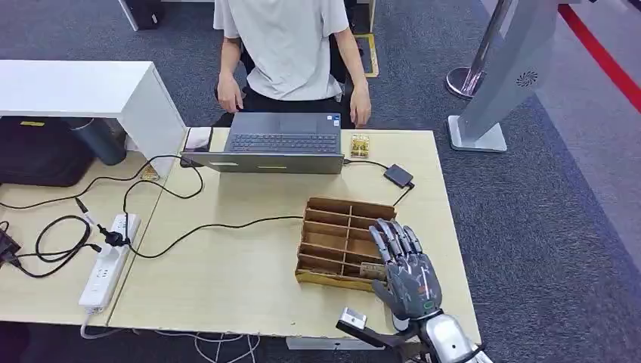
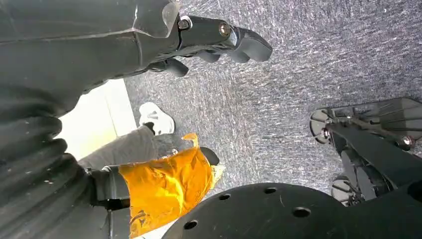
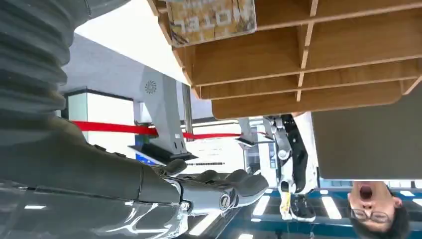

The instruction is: Pass the card to the sensor for recognition and then transmit it.

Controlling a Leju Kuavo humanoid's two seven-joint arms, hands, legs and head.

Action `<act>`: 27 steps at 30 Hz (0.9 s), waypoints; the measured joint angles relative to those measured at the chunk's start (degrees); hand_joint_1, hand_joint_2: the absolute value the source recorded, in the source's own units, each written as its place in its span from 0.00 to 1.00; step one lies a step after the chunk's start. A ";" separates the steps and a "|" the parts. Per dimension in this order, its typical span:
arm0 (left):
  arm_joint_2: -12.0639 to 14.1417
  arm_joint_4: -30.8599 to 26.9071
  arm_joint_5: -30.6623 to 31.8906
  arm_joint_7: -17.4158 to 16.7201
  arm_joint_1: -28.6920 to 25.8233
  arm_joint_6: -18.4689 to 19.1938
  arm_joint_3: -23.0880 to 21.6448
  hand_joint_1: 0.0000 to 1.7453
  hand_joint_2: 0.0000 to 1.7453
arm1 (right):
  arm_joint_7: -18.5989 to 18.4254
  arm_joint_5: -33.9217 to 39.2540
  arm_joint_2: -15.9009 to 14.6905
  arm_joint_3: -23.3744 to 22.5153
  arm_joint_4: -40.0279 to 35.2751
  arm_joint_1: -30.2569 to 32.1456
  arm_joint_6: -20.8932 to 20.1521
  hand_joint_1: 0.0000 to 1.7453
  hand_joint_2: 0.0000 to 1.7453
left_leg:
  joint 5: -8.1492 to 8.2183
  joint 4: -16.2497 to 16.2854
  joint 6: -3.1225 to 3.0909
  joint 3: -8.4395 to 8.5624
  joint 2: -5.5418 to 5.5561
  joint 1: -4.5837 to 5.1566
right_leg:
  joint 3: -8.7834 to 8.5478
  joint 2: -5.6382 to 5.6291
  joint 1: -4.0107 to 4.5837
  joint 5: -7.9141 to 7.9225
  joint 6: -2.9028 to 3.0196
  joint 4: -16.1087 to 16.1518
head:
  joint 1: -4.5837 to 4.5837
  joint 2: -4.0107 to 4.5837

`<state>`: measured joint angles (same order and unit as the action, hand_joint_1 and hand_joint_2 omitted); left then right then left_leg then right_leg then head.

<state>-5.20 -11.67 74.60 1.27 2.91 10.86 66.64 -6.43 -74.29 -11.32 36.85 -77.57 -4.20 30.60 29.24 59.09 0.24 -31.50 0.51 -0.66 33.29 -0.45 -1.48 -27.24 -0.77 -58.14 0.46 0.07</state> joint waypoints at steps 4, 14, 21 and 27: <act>0.00 0.00 -0.13 0.00 0.00 -0.02 0.00 0.00 1.00 | 0.22 0.11 0.02 0.07 0.00 0.84 -0.22 0.00 1.00 | 0.00 0.00 0.00 0.00 0.00 0.00 | 0.00 0.00 0.00 0.00 0.00 0.00 | 0.00 0.00; 0.00 0.00 -0.07 0.00 0.00 -0.04 0.00 0.00 1.00 | 0.83 0.96 0.00 0.44 0.04 1.77 -0.52 0.00 1.00 | 0.00 0.00 0.00 0.00 0.00 0.01 | 0.00 0.00 0.00 0.00 0.00 0.01 | 0.00 0.00; 0.00 0.00 0.00 0.00 0.00 -0.04 0.00 0.00 1.00 | 1.01 1.07 0.02 0.46 0.22 1.88 -0.44 0.00 1.00 | 0.00 0.00 0.00 -0.01 0.00 0.00 | 0.00 0.00 0.00 0.00 0.00 0.00 | 0.02 0.00; 0.00 0.00 0.33 0.02 0.00 -0.04 0.00 0.00 1.00 | 1.05 1.11 0.02 0.46 0.22 1.83 -0.44 0.00 1.00 | 0.00 0.00 0.00 -0.01 0.00 0.00 | 0.00 0.00 0.00 0.00 0.00 0.00 | 0.00 0.00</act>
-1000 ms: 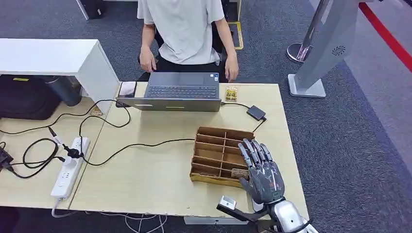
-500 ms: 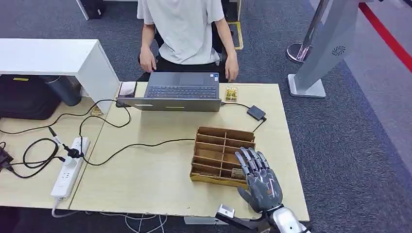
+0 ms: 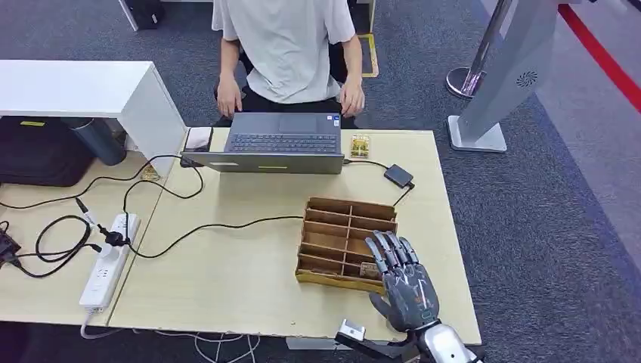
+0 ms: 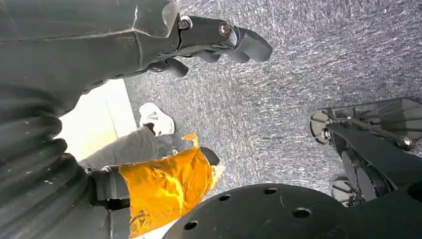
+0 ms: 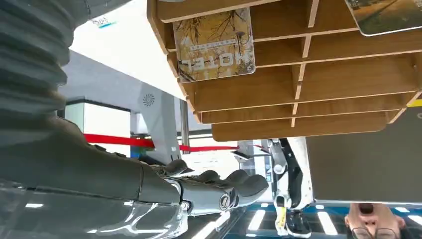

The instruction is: Pass the card to the sensor for recognition and then transmit it.

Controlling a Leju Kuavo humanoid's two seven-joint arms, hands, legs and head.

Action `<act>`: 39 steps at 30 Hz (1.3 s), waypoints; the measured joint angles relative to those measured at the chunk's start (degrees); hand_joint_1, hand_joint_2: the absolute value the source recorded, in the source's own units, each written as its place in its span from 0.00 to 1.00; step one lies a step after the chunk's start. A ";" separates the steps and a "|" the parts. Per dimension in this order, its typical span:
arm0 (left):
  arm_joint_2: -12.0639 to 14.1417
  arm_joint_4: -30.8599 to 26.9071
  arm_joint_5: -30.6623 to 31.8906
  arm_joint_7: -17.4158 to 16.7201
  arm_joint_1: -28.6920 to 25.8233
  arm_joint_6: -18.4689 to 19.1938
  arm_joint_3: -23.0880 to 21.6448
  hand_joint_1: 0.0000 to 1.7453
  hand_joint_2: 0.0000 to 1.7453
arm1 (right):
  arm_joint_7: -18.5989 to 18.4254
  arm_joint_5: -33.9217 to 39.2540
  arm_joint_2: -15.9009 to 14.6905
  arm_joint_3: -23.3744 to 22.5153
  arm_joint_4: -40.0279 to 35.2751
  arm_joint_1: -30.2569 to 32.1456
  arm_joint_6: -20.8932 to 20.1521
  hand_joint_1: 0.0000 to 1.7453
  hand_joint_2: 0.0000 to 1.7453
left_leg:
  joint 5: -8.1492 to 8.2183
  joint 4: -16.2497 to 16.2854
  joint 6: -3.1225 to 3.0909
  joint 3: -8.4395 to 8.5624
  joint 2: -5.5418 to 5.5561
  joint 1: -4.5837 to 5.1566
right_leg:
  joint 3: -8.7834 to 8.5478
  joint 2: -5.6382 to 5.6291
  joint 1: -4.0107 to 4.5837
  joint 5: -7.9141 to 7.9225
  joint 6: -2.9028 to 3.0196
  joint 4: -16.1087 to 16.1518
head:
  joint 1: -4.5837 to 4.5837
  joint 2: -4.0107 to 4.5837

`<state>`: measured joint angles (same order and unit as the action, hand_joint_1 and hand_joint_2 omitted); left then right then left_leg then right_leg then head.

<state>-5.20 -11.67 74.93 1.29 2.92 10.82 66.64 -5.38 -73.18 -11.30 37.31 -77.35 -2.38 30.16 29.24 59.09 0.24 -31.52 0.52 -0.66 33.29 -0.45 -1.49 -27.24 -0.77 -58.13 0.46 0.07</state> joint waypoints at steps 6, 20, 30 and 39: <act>0.00 -0.02 0.09 -0.02 0.00 0.00 0.00 0.00 1.00 | 0.02 0.02 -0.02 -0.02 0.00 -0.01 0.11 0.00 1.00 | 0.00 0.00 0.00 0.00 0.00 0.00 | 0.00 0.00 0.00 0.00 0.00 0.00 | 0.02 0.00; 0.00 0.00 0.20 0.00 0.00 0.00 0.00 0.00 1.00 | 0.04 0.02 0.00 -0.24 0.00 -0.21 0.35 0.00 1.00 | 0.00 0.00 0.00 0.00 0.00 0.00 | 0.00 0.00 0.00 0.00 0.00 0.00 | 0.00 0.00; 0.00 0.00 0.20 -0.02 0.00 0.00 0.00 0.00 1.00 | 0.04 0.02 -0.02 -0.28 -0.09 -0.24 0.33 0.00 1.00 | 0.00 0.00 0.00 0.00 0.00 0.00 | 0.00 0.00 0.00 0.00 0.00 0.00 | 0.00 0.00; 0.00 0.00 0.20 0.00 0.00 0.00 0.00 0.00 1.00 | 0.04 0.61 0.00 -0.31 -0.13 -0.24 0.26 0.00 1.00 | 0.00 0.00 0.00 0.00 0.00 0.00 | 0.00 0.00 0.00 0.00 0.00 0.00 | 0.02 0.00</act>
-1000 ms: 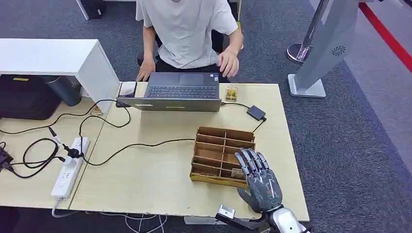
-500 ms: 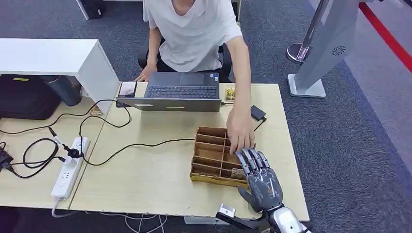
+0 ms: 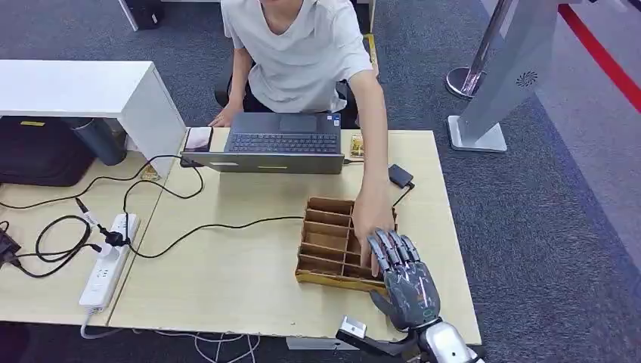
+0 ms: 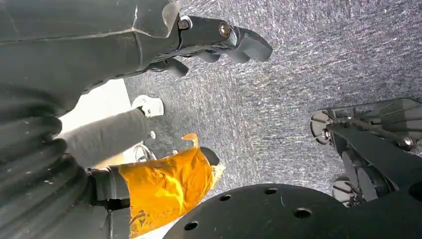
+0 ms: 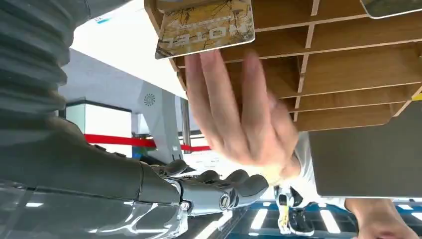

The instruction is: Pass the card to the sensor for recognition and then transmit it.

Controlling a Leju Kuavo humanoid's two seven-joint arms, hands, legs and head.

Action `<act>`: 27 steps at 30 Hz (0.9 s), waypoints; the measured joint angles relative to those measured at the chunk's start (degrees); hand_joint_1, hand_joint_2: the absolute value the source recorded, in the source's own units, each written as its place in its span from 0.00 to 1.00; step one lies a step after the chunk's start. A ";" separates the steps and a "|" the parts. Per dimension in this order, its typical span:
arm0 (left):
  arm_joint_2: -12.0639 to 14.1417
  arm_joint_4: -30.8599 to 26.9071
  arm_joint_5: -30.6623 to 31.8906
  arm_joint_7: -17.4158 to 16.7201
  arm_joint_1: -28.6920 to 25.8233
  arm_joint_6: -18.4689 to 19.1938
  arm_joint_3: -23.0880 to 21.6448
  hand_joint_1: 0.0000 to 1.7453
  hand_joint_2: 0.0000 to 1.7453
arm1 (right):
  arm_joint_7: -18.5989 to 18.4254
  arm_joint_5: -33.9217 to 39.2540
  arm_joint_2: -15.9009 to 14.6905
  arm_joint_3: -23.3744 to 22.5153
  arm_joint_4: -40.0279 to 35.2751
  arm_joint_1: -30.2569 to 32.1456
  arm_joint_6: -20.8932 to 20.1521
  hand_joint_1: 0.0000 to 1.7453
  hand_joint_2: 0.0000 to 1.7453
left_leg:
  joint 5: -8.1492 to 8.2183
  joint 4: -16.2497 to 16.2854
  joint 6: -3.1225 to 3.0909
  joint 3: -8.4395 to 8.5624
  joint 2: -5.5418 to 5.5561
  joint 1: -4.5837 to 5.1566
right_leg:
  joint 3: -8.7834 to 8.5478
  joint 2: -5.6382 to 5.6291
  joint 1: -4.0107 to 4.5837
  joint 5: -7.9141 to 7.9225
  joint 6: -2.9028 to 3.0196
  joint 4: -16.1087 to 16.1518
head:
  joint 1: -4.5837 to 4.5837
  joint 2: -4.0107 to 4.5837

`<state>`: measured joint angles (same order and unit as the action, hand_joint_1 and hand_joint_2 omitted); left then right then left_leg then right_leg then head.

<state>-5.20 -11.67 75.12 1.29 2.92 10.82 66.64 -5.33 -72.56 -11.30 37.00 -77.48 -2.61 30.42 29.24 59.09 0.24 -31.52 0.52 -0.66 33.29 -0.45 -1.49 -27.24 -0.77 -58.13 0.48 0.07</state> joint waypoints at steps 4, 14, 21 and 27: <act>0.00 0.00 0.00 0.00 0.00 0.00 0.00 0.00 1.00 | 0.00 0.09 0.00 -0.02 -0.02 0.00 0.00 0.00 1.00 | 0.00 0.00 0.00 0.00 0.00 0.00 | 0.00 0.00 0.00 0.00 0.00 0.00 | -0.02 0.00; 0.00 0.00 -0.02 -0.02 0.00 -0.02 0.02 0.00 1.00 | 0.55 0.59 0.00 0.07 0.37 0.06 -0.61 0.00 1.00 | 0.00 0.00 0.00 0.00 0.00 0.00 | 0.00 0.00 0.00 0.00 0.00 0.00 | 0.00 0.00; 0.00 -0.02 -0.02 -0.02 0.00 -0.02 0.02 0.00 1.00 | 0.66 1.09 0.00 0.28 1.44 0.20 -0.59 0.00 1.00 | 0.00 0.00 0.00 0.00 0.00 0.00 | 0.00 0.00 0.00 0.00 0.00 0.00 | -0.02 0.00; 0.00 0.00 -0.02 0.00 0.00 -0.02 0.02 0.00 1.00 | 0.68 1.16 0.00 0.31 1.92 0.24 -0.59 0.00 1.00 | 0.00 0.00 0.00 0.00 0.00 0.00 | 0.00 0.00 0.00 0.00 0.00 0.00 | -0.02 0.00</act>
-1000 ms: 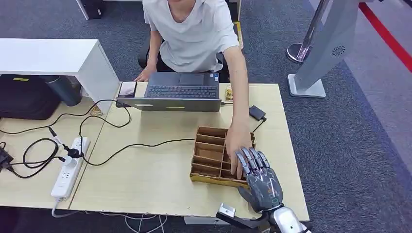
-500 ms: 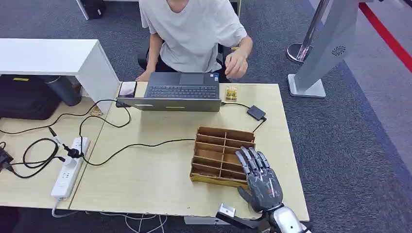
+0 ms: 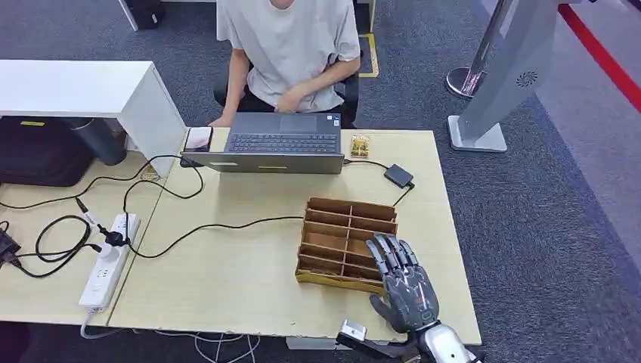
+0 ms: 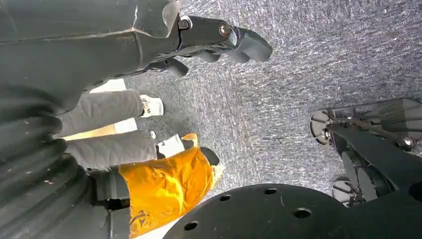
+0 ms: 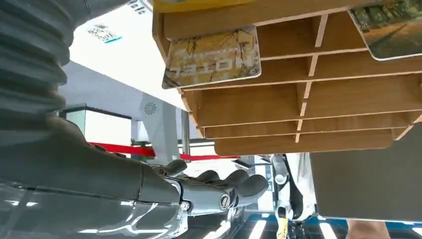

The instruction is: Pass the card to the sensor for recognition and then transmit it.

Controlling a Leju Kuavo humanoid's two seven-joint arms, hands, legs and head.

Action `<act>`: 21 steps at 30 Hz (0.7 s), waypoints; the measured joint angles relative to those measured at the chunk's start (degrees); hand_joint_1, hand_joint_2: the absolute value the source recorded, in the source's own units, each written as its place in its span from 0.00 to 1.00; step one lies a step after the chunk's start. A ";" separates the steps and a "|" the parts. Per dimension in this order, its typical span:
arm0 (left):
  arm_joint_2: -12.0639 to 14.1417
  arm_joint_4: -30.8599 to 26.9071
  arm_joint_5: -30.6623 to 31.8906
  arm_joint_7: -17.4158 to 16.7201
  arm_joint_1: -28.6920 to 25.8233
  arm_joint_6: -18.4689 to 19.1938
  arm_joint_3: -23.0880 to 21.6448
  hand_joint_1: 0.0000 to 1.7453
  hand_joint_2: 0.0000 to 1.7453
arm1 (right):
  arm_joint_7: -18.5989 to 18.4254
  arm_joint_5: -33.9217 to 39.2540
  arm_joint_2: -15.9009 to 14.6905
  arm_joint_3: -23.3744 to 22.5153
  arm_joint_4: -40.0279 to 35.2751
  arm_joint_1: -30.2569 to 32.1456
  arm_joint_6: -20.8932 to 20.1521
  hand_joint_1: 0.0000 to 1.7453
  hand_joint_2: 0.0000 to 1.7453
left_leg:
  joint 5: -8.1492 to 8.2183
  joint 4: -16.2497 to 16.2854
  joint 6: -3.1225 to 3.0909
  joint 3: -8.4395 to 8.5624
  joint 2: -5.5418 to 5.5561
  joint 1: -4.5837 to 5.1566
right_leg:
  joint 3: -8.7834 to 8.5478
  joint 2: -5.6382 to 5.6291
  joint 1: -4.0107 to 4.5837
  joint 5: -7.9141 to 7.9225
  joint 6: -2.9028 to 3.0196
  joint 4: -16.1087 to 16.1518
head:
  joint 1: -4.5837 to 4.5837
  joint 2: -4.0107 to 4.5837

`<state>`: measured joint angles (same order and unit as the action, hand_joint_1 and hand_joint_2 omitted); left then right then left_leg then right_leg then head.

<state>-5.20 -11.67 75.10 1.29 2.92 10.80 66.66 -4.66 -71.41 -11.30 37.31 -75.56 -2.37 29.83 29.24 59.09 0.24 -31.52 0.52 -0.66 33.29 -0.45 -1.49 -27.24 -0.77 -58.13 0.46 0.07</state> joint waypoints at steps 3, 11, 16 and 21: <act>0.00 0.00 0.00 0.00 0.00 0.00 0.00 0.00 1.00 | -0.02 0.02 0.00 0.00 0.13 0.05 0.02 0.00 1.00 | 0.00 0.00 0.00 0.00 0.00 0.00 | 0.00 0.00 0.00 0.00 0.00 0.00 | 0.00 0.00; 0.00 0.00 0.00 0.00 0.00 0.00 0.00 0.00 1.00 | 0.00 0.11 0.02 0.02 0.68 0.07 0.09 0.00 1.00 | 0.00 0.00 0.00 0.00 0.00 0.00 | 0.00 0.00 0.00 0.00 0.00 0.00 | 0.00 0.00; 0.00 0.00 0.00 -0.02 0.00 0.00 0.00 0.00 1.00 | 0.00 0.13 0.02 0.00 0.96 0.09 0.07 0.00 1.00 | 0.00 0.00 0.00 0.00 0.00 0.00 | 0.00 0.00 0.00 0.00 0.00 0.00 | 0.02 0.00; 0.00 0.00 0.00 0.00 0.00 0.00 0.00 0.00 1.00 | 0.00 0.39 0.02 0.02 1.42 0.12 0.07 0.00 1.00 | 0.00 0.00 0.00 0.00 0.00 0.00 | 0.00 0.00 0.00 0.00 0.00 0.00 | 0.02 0.00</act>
<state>-5.20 -11.67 75.10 1.29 2.92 10.80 66.66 -4.66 -71.01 -11.28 37.33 -74.14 -2.25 29.90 29.24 59.09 0.24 -31.52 0.52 -0.66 33.29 -0.45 -1.49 -27.24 -0.77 -58.13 0.48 0.07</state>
